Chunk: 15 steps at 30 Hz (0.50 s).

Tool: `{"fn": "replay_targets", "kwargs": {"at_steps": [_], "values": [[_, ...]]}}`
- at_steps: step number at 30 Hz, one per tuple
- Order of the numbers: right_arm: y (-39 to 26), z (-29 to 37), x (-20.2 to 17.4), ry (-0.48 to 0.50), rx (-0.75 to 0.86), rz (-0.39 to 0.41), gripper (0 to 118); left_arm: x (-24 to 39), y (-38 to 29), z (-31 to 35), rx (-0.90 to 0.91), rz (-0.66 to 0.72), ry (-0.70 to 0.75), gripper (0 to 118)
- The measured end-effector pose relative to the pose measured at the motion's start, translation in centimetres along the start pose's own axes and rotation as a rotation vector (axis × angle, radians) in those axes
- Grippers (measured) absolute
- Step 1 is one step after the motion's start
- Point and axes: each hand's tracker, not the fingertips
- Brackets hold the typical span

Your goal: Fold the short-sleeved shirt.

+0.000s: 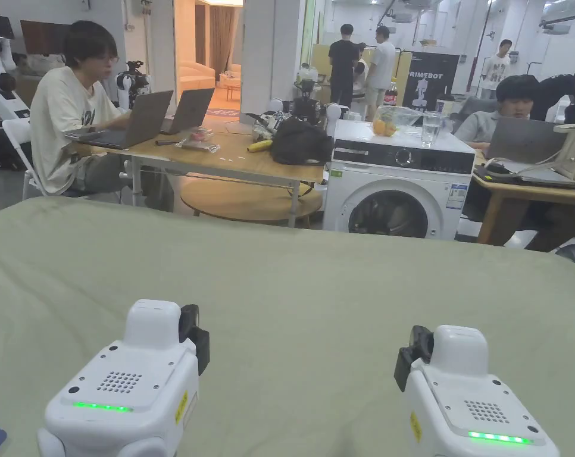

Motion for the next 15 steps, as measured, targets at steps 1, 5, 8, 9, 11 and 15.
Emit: {"fn": "replay_targets", "kwargs": {"at_steps": [1,5,8,9,11,15], "values": [[-0.1,0.1,-0.2,-0.004,0.004,0.012,0,0.4,-0.1,0.0,0.004,0.004,-0.001,0],[-0.3,0.2,-0.6,0.012,0.010,0.025,0,0.6,-0.4,0.3,0.014,0.020,-0.002,0],[-0.3,0.2,-1.1,0.007,0.011,0.042,0,0.3,-0.6,0.2,0.008,0.035,0.004,0],[-0.4,0.2,-1.2,0.008,0.015,0.042,0,0.2,-0.7,0.2,0.003,0.044,0.006,0],[-0.5,0.2,-1.5,0.005,0.017,0.046,0,0.1,-0.8,0.1,-0.009,0.055,0.013,0],[-0.6,0.1,-1.6,0.003,0.015,0.040,0,0.0,-0.9,0.0,-0.026,0.061,0.007,0]]}}
